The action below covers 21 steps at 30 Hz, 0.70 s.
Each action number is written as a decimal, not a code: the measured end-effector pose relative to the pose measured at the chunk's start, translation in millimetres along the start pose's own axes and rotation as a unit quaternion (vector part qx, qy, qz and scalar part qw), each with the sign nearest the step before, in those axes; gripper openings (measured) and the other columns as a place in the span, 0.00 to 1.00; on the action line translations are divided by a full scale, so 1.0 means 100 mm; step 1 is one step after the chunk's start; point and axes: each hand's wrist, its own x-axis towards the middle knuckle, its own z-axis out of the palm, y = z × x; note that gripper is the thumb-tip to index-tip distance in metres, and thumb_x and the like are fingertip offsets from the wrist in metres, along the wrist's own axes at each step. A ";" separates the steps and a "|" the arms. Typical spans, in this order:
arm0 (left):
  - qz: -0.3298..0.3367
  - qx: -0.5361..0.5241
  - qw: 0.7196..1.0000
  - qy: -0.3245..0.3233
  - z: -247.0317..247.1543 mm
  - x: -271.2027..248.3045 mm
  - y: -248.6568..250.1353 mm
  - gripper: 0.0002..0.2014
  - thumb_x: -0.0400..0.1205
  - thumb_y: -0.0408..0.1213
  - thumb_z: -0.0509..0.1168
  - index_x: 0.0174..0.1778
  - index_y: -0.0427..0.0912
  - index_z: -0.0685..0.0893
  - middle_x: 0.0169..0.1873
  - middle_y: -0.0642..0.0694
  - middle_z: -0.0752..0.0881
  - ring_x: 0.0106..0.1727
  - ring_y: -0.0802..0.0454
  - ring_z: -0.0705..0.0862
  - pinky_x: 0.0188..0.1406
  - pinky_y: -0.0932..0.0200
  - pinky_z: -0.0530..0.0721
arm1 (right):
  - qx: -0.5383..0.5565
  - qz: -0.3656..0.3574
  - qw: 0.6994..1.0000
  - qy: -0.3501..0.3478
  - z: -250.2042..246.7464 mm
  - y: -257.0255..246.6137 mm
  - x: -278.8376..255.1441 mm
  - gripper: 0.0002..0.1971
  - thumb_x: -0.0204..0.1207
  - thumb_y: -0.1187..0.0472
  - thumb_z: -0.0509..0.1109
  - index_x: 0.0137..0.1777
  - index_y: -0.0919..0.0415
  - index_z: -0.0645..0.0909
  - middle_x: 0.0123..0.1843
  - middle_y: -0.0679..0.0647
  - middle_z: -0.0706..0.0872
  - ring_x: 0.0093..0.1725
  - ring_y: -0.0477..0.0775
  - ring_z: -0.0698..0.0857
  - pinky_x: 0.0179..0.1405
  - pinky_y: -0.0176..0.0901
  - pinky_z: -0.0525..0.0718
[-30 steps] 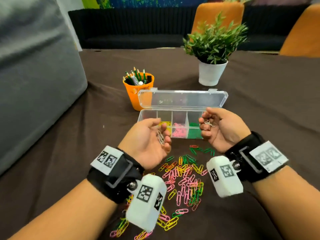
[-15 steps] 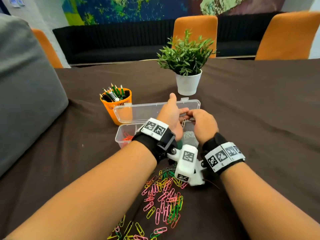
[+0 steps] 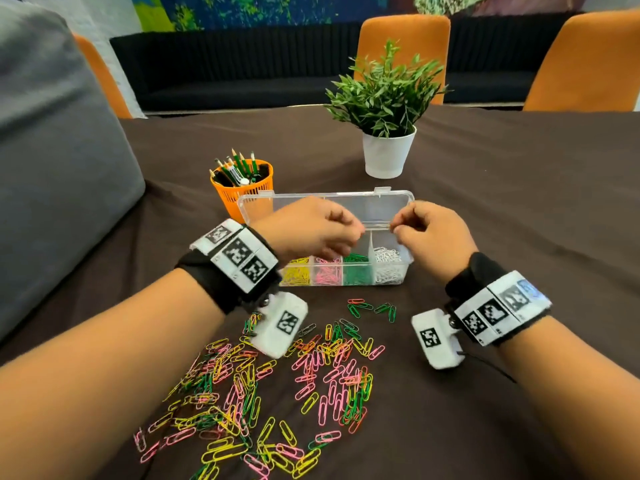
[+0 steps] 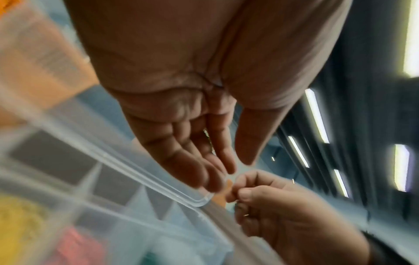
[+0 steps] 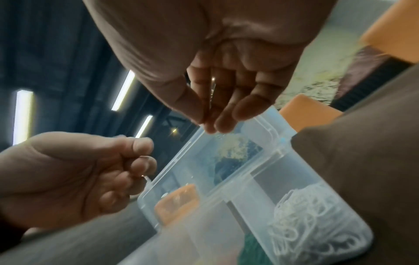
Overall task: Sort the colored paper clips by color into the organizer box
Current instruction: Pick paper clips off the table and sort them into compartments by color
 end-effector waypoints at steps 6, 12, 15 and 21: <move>0.011 0.478 0.872 -0.104 -0.10 -0.31 -0.29 0.08 0.81 0.38 0.69 0.54 0.49 0.90 0.43 0.54 0.92 0.41 0.61 0.85 0.43 0.67 0.79 | -0.275 -0.020 0.872 -0.403 0.10 -0.07 -0.23 0.10 0.74 0.59 0.73 0.53 0.48 0.87 0.44 0.42 0.88 0.46 0.45 0.86 0.53 0.40 0.84; 0.050 0.510 0.852 -0.111 0.28 -0.16 -0.50 0.15 0.83 0.47 0.68 0.66 0.58 0.86 0.55 0.56 0.91 0.55 0.54 0.86 0.57 0.56 0.84 | -0.323 -0.007 0.863 -0.389 0.28 0.00 -0.23 0.11 0.73 0.59 0.73 0.55 0.48 0.85 0.39 0.40 0.82 0.45 0.47 0.83 0.49 0.38 0.82; 0.070 0.511 0.850 -0.111 0.38 -0.07 -0.57 0.13 0.82 0.47 0.69 0.62 0.58 0.88 0.54 0.54 0.91 0.55 0.51 0.87 0.56 0.53 0.85 | -0.309 0.008 0.872 -0.380 0.25 0.02 -0.25 0.04 0.72 0.61 0.72 0.44 0.50 0.84 0.36 0.42 0.83 0.42 0.48 0.83 0.46 0.40 0.83; 0.095 0.540 0.831 -0.092 0.38 -0.06 -0.66 0.06 0.82 0.44 0.68 0.51 0.51 0.88 0.48 0.50 0.86 0.51 0.48 0.84 0.49 0.52 0.85 | -0.298 0.007 0.873 -0.386 0.14 0.05 -0.29 0.04 0.71 0.59 0.67 0.37 0.52 0.77 0.36 0.46 0.83 0.38 0.50 0.81 0.44 0.44 0.82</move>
